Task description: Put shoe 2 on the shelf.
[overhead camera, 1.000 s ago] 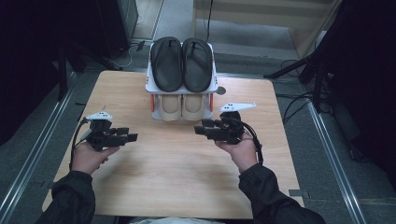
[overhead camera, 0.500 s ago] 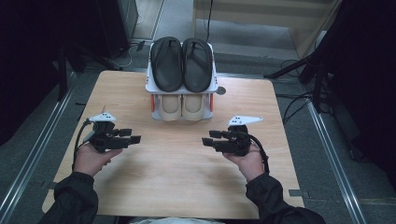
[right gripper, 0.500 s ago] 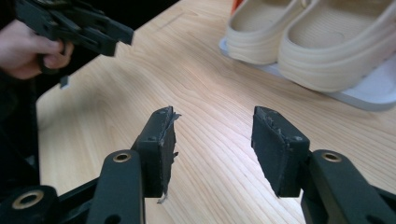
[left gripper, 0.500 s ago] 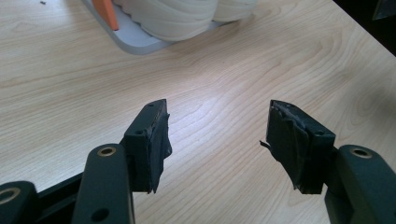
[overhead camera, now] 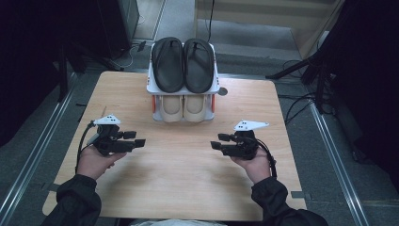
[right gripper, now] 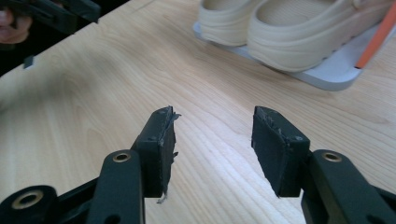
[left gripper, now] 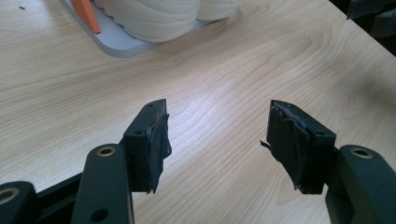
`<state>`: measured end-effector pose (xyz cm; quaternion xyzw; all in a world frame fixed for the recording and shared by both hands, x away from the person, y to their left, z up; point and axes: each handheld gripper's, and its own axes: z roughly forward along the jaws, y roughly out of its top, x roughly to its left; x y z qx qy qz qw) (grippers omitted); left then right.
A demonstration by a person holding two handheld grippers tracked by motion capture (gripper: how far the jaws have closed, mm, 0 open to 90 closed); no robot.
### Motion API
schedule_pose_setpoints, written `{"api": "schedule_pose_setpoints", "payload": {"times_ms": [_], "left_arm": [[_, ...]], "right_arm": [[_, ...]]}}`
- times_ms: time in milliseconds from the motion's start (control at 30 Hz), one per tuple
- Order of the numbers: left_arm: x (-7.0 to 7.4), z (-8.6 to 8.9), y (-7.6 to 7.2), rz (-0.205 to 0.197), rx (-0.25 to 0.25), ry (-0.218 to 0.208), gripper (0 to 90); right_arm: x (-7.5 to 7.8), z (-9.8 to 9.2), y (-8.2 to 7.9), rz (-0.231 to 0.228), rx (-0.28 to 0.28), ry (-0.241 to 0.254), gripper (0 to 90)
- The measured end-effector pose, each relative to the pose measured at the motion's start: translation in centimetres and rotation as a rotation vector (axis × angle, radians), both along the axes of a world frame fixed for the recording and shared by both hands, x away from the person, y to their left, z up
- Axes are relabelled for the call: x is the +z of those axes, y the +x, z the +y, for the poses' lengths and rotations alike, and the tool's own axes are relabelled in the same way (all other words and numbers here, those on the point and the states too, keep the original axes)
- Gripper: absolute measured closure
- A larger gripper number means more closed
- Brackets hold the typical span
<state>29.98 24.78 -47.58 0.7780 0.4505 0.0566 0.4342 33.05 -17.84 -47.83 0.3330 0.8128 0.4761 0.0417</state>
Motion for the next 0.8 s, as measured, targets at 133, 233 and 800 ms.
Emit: {"api": "schedule_pose_setpoints", "payload": {"times_ms": [133, 233, 800], "left_arm": [[-0.17, 0.26, 0.19, 0.011, 0.009, 0.003, 39.4], [-0.22, 0.28, 0.23, 0.013, 0.013, 0.003, 39.4], [-0.29, -0.21, 0.23, 0.002, 0.013, 0.042, 37.8]], "right_arm": [[-0.41, -0.21, 0.58, 0.019, -0.021, 0.009, 49.9], [-0.62, -0.40, 0.81, 0.022, -0.033, 0.009, 49.6], [-0.98, 0.05, 0.77, 0.023, -0.019, -0.001, 45.0]]}}
